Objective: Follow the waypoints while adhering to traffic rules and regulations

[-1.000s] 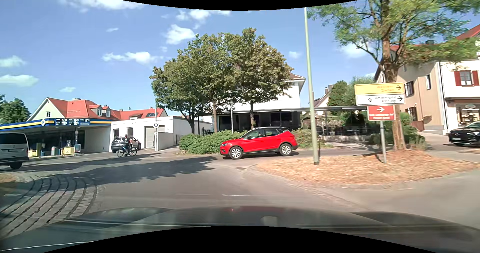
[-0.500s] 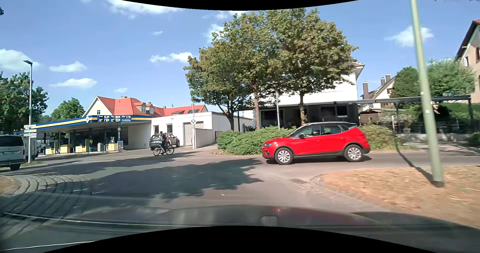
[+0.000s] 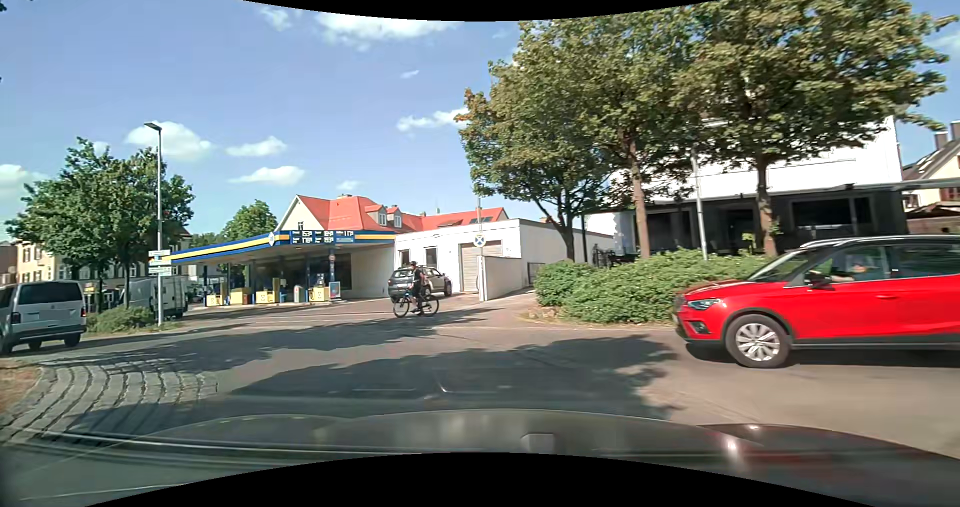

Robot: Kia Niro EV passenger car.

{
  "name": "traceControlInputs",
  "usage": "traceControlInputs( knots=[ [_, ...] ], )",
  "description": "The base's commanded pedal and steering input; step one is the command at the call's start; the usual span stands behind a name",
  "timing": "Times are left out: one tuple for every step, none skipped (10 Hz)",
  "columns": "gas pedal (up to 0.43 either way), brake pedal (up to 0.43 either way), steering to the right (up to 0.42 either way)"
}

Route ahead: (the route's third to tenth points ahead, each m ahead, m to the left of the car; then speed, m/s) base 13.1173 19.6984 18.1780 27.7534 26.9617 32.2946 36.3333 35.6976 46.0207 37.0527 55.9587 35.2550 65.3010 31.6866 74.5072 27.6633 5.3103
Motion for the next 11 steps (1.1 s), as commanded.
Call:
traceControlInputs(
  knots=[
    [0.11,0.006,-0.351],
    [0.11,0.006,-0.347],
    [0.11,0.006,-0.349],
    [0.11,0.006,-0.355],
    [0.11,0.006,-0.358],
    [0.11,0.006,-0.36],
    [0.11,0.006,-0.363],
    [0.11,0.006,-0.364],
    [0.11,0.006,-0.364],
    [0.11,0.006,-0.363],
    [0.11,0.006,-0.359]
  ],
)
